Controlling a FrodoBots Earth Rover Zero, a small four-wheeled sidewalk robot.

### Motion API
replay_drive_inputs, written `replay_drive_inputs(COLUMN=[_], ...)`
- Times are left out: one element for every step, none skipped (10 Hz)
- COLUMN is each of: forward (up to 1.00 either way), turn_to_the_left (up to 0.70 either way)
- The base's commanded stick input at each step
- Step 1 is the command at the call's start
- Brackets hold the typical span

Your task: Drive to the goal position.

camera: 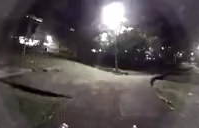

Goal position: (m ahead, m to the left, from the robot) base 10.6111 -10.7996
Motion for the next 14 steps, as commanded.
replay_drive_inputs(forward=[0.45,0.45,0.45,0.45,0.45,0.45,0.45,0.45,0.45,0.45,0.45,0.45,0.45,0.45], turn_to_the_left=[-0.27,-0.27,-0.27,-0.27,-0.27,-0.27,-0.27,-0.27,-0.27,-0.27,-0.27,-0.27,-0.27,-0.27])
